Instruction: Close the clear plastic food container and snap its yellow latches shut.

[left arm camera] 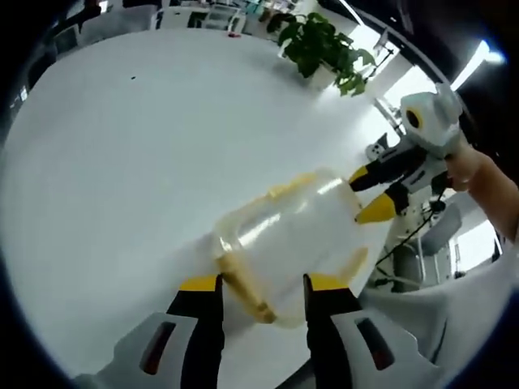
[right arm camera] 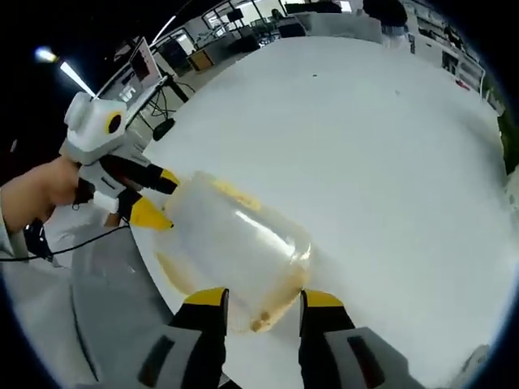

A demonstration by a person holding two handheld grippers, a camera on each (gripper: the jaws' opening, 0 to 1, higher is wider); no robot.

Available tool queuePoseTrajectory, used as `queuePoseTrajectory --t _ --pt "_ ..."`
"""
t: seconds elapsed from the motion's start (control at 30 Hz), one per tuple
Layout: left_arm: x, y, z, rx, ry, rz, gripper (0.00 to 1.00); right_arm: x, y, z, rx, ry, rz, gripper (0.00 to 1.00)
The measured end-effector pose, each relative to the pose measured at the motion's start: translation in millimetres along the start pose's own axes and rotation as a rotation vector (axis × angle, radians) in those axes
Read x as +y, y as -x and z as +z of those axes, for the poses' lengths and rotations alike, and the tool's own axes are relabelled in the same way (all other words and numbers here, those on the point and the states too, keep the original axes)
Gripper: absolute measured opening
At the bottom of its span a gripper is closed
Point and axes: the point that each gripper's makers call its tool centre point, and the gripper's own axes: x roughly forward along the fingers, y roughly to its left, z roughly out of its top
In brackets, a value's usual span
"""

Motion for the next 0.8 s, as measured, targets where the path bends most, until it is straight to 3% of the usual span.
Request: queuePoseTrajectory --t 0.33,0.5,0.53,0.57,0.6,0.77,0.8 --pt "-0.7 -1.7 -0.8 -0.013 0.047 -0.018 0.36 1.6 -3.9 0.3 0.01 -0.008 0.006 0.37" --pt "-1.6 -3.0 -0.3 -0.034 0.065 -0.028 0.32 3.2 -3.9 -0.1 -0.01 -0.018 0.012 0.36" --pt "-1.7 2.0 -3.0 -0.023 0.089 -0.035 0.32 4.5 -7.6 11.2 -0.06 -0.004 0.029 0.36" --pt "-2.3 4.7 -0.4 -0.032 0.079 -0.042 0.32 3.5 -3.8 3.3 -0.01 -0.018 0.016 0.36" --pt "-3.7 5.8 -0.7 -0.022 0.05 -0.043 0.32 4.7 -3.5 4.7 -0.003 0.003 0.011 0.36" --pt "-4.3 1.0 -1.0 -0.009 0.051 -0.047 0.31 5.0 -7.6 3.0 0.007 -0.013 0.049 0.36" --pt "-4.7 0.4 -0.9 -0.006 0.048 -0.042 0.31 16.8 -9.8 -3.3 0.042 -0.106 0.106 0.38"
